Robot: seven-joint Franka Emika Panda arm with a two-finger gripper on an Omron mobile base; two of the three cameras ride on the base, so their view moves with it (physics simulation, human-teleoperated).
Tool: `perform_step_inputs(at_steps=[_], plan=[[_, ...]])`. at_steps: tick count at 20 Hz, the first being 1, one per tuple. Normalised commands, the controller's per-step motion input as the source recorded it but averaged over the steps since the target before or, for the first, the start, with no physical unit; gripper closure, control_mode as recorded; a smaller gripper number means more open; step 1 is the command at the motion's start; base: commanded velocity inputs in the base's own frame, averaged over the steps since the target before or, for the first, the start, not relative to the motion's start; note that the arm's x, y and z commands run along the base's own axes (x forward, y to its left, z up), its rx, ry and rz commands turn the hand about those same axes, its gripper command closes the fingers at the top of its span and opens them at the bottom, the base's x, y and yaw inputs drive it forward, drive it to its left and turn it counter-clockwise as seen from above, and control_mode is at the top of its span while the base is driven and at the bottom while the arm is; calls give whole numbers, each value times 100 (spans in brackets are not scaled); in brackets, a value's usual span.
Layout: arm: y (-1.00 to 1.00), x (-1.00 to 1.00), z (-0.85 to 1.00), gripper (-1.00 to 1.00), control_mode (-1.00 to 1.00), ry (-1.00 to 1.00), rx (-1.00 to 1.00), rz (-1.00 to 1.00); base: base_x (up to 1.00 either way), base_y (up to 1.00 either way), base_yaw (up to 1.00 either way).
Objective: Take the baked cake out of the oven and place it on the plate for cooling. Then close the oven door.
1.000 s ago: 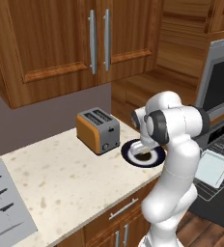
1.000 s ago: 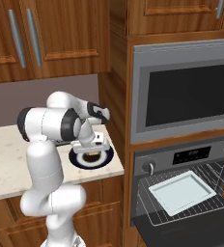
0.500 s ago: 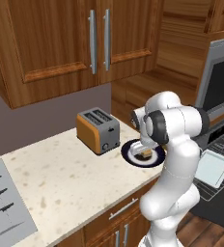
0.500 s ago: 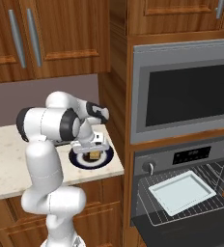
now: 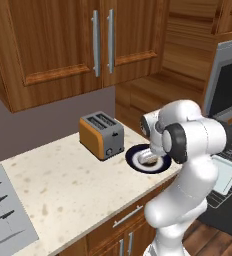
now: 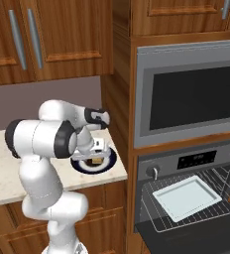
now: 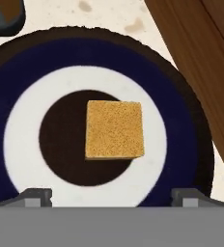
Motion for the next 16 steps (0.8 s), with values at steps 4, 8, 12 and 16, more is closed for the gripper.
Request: perform_step_inputs(at_steps=[4, 8, 12, 16], plan=[[0, -100, 48, -100, -100, -4, 0, 0, 0, 0, 0], [-2, -100, 63, -100, -100, 0, 0, 0, 0, 0, 0], [-32, -99, 45, -100, -100, 0, 0, -6, 0, 0, 0], [-57, -85, 29, -100, -100, 0, 0, -11, 0, 0, 0]])
